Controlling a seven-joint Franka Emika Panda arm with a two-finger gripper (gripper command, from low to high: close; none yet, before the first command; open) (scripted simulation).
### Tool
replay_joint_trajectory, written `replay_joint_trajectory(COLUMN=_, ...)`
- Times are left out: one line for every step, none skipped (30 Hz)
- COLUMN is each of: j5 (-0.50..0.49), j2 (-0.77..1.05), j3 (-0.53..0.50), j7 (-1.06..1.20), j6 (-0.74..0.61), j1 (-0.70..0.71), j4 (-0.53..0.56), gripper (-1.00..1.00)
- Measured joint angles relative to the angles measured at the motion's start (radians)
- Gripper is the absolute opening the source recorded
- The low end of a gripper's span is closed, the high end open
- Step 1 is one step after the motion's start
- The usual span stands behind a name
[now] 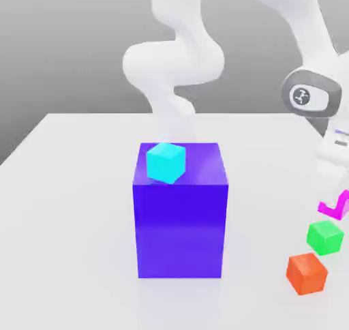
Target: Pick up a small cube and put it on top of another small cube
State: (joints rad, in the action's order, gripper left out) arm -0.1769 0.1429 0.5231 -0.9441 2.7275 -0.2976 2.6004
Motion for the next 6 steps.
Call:
replay_joint_trajectory(j5=-0.030, j2=0.022, j3=-0.017, j7=-0.022, j6=0.017, j1=-0.012, j4=-0.002, gripper=-1.00)
replay_joint_trajectory(j5=-0.061, j2=0.045, j3=-0.035, j7=-0.044, j6=0.034, j1=-0.024, j4=-0.003, gripper=-1.00)
replay_joint_trajectory(j5=-0.092, j2=0.069, j3=-0.056, j7=-0.067, j6=0.051, j1=-0.039, j4=-0.005, gripper=-1.00)
replay_joint_trajectory(j5=-0.124, j2=0.092, j3=-0.076, j7=-0.090, j6=0.069, j1=-0.053, j4=-0.006, gripper=1.00)
replay_joint_trajectory(j5=-0.124, j2=0.092, j3=-0.076, j7=-0.090, j6=0.069, j1=-0.053, j4=-0.006, gripper=1.00)
replay_joint_trajectory(j5=-0.124, j2=0.092, j3=-0.076, j7=-0.090, j6=0.069, j1=-0.053, j4=-0.006, gripper=1.00)
